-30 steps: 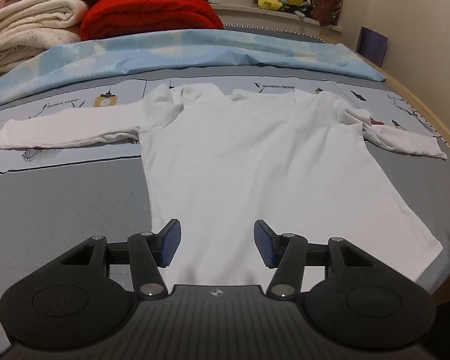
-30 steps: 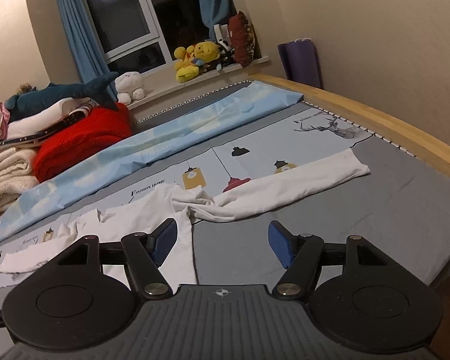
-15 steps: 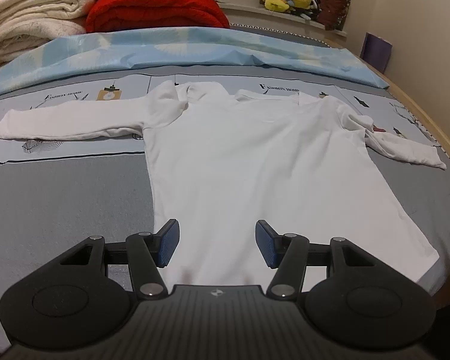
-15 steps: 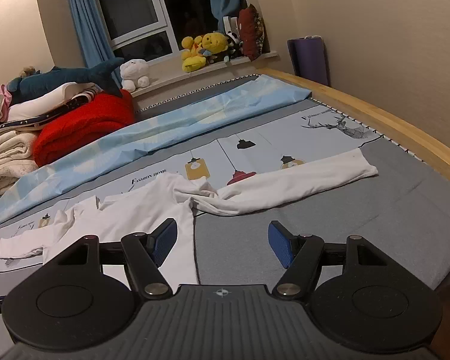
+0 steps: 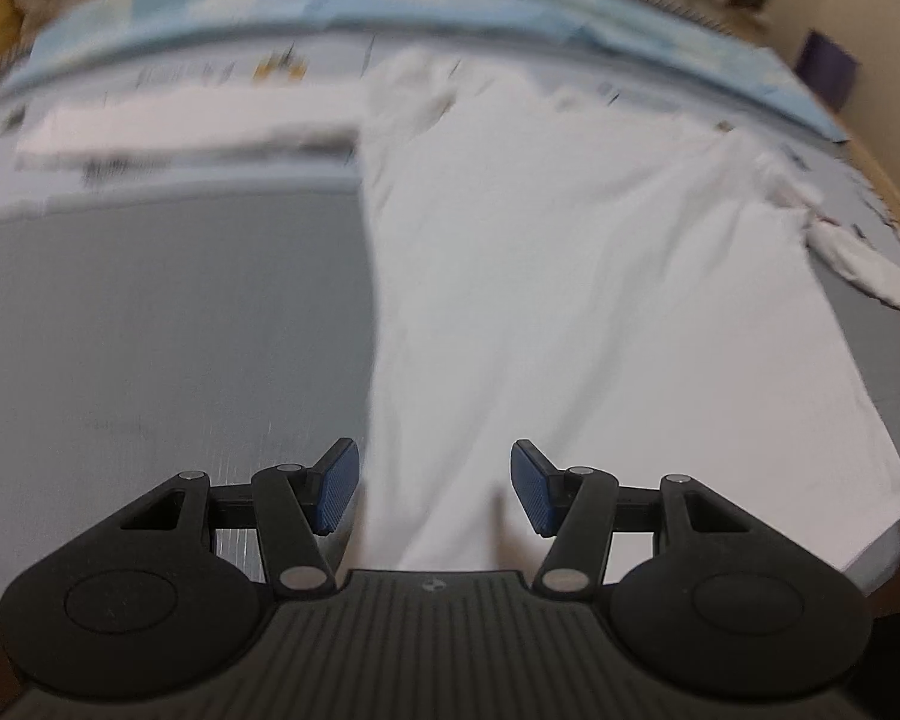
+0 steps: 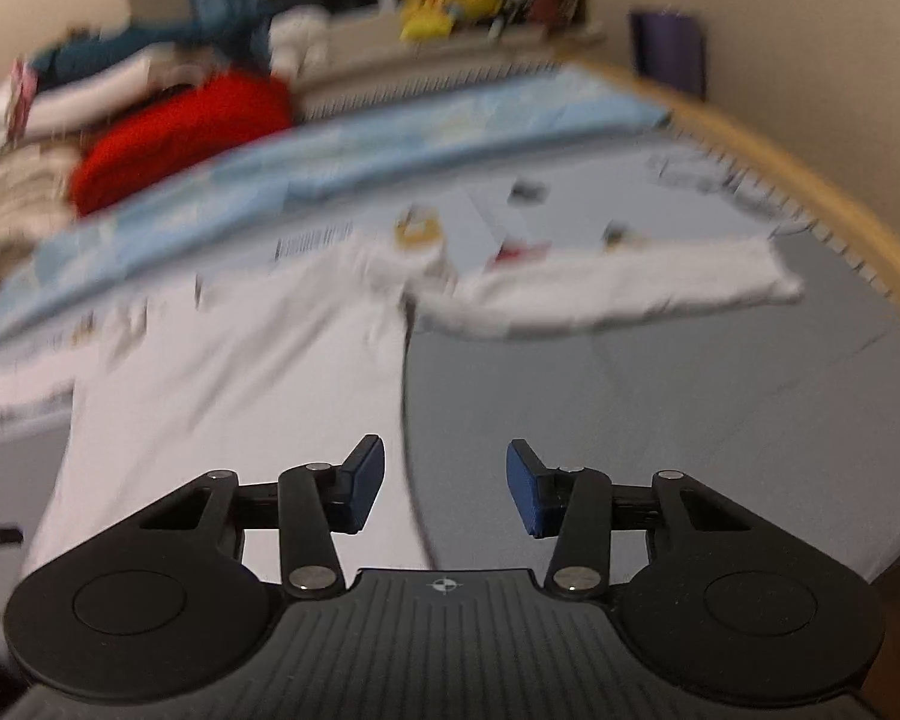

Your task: Fold small clothes

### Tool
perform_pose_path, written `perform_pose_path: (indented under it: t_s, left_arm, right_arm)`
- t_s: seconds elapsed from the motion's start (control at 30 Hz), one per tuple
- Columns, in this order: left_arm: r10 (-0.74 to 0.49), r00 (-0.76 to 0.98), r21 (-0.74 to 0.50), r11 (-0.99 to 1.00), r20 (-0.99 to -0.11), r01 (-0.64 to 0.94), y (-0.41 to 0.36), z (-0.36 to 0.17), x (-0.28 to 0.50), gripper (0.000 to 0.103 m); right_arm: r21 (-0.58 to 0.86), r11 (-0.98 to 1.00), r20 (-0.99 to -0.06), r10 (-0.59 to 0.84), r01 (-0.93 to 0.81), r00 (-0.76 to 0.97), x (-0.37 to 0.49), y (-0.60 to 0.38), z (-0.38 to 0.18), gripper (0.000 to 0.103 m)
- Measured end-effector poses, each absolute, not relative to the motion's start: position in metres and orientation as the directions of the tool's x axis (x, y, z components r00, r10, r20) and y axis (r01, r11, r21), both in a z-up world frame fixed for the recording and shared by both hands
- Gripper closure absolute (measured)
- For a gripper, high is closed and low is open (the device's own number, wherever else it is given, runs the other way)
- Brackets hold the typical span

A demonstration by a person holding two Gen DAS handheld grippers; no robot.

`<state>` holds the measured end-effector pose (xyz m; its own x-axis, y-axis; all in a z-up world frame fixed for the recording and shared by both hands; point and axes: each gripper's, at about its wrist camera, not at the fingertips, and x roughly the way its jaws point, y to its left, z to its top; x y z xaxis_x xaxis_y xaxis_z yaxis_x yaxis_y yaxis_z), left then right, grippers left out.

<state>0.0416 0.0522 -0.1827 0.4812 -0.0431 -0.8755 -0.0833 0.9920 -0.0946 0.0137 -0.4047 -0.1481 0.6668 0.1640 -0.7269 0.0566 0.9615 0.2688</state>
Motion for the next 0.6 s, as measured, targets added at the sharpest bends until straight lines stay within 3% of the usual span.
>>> perform_pose_path:
  t_s: [0.1, 0.3, 0.37, 0.4, 0.43, 0.6]
  left_arm:
    - [-0.057, 0.423, -0.12, 0.985, -0.904, -0.125, 0.066, -0.193, 0.043, 0.041]
    - [-0.066, 0.304, -0.113, 0.984, -0.95, -0.138, 0.075, -0.215, 0.038, 0.043]
    - [-0.061, 0.292, -0.097, 0.989, -0.954, -0.11, 0.074, -0.218, 0.036, 0.058]
    - [-0.057, 0.288, -0.089, 0.991, -0.956, -0.098, 0.073, -0.218, 0.035, 0.081]
    - [-0.05, 0.29, -0.082, 0.992, -0.956, -0.097, 0.074, -0.218, 0.034, 0.098]
    - [-0.059, 0.367, -0.108, 0.987, -0.929, -0.117, 0.086, -0.199, 0.021, 0.099]
  right_arm:
    - [0.268, 0.963, -0.813, 0.22, 0.01, 0.539, 0.024, -0.385, -0.174, 0.054]
    - [0.154, 0.984, -0.913, 0.178, -0.094, 0.366, 0.03, -0.348, -0.214, 0.054]
    - [0.145, 0.984, -0.928, 0.171, -0.102, 0.329, 0.029, -0.342, -0.224, 0.061]
    - [0.142, 0.983, -0.931, 0.171, -0.113, 0.323, 0.029, -0.34, -0.227, 0.091]
    - [0.133, 0.983, -0.935, 0.168, -0.129, 0.312, 0.029, -0.337, -0.229, 0.103]
    - [0.112, 0.991, -0.935, 0.13, -0.072, 0.329, 0.026, -0.349, -0.217, 0.103]
